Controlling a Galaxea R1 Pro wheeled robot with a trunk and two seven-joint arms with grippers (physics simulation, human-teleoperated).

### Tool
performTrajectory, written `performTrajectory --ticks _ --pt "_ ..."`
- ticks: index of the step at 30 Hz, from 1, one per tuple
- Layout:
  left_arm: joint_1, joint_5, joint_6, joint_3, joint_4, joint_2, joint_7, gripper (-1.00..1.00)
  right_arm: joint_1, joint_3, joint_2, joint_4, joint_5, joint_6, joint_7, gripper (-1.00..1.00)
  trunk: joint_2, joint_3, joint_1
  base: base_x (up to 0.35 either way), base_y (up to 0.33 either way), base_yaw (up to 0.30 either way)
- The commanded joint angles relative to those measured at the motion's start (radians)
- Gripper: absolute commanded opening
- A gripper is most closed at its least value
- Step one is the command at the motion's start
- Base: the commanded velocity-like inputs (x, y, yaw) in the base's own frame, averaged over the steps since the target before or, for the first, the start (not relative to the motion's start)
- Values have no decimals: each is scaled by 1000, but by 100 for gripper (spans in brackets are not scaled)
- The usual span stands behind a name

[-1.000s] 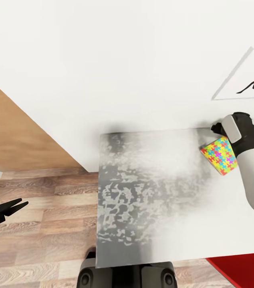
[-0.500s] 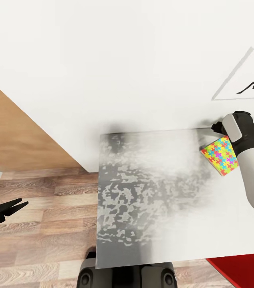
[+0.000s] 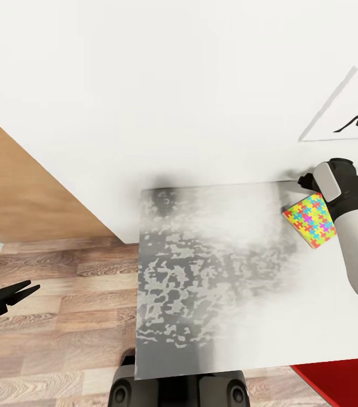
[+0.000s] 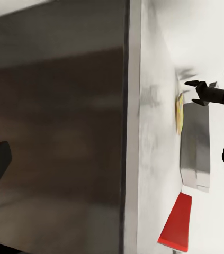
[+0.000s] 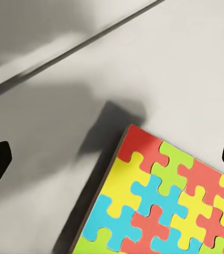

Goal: Put all the toys in the child's room - the three board games (two on the bed and one on the table), the two jigsaw puzzles on the table, and the tennis ball on the table - inside the toy box on the table in the child's room.

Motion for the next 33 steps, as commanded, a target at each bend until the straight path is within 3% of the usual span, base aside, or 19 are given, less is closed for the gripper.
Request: performTrajectory --ticks 1,20,33 --pt "0 -1 11 0 0 0 -4 100 -1 5 -1 0 -10 3 -9 100 -1 -1 0 0 0 0" --pt "0 -1 10 -1 0 -1 -4 100 -4 4 -9 48 -8 -2 -9 100 -1 -1 0 0 0 0" --pt "0 -1 9 -1 0 -1 -4 100 -22 4 -19 50 16 5 -7 100 -1 -1 0 0 0 0"
